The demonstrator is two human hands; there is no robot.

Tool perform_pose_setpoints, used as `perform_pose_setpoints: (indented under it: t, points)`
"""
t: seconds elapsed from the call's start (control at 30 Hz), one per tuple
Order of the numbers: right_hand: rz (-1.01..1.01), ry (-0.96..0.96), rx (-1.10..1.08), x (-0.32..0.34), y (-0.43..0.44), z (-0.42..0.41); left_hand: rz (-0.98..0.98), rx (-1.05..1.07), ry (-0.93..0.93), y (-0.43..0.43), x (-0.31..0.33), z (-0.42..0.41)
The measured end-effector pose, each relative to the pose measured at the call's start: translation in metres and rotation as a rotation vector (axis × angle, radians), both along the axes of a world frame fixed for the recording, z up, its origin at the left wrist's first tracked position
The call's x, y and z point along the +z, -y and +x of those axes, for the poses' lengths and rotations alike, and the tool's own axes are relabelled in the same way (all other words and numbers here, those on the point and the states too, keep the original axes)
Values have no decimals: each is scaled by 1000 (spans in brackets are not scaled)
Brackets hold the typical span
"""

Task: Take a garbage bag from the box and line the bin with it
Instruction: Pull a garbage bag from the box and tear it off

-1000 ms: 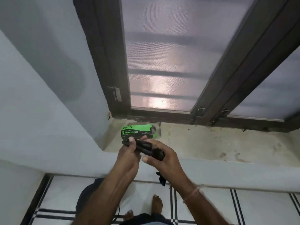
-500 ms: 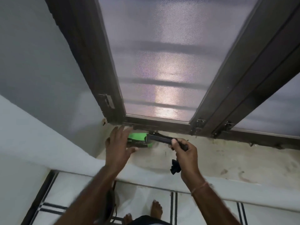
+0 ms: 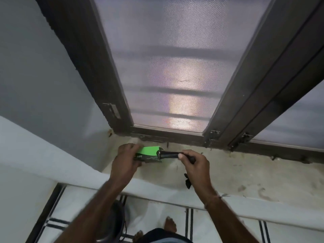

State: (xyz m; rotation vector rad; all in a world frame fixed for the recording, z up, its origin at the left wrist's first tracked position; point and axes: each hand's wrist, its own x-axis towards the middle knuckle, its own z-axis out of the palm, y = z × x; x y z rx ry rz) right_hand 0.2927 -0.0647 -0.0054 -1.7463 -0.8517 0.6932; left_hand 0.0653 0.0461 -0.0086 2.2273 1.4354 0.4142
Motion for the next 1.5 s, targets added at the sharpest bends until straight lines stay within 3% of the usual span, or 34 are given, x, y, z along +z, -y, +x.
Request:
perform_pose_setpoints:
  t: [0.23,0.37,0.67,0.73,0.83,0.9,1.0,1.17,1.4,1.5]
  points:
    - [48,-198,78,4,-8,-11,-9,20,98,14,7,4]
    - [99,-308,0,4,-12,-15,-2,15,133,23,6,4]
    - [119,-234,259,1,-11,-25,4,81,274,36,0,2]
    - [112,-211,208,-2,-7,-27,-4,88,280,38,-1,2]
    - [-8,-169,-34,-10,-5,-24,-19,115,306,38,-3,0]
    - [-52,-262,-100,-11,-3,-22,-22,110,305,38,-4,-1]
    - [88,-365,-83,0,-2,-26,-13,107,298,41,-3,1]
    - [185,-228,91,4,0,-35,20,98,277,43,0,5]
    - [166,-107,140,3,-2,-42,48,99,264,45,2,8]
    - [164,30,189,0,-3,-48,46,121,261,45,-2,7]
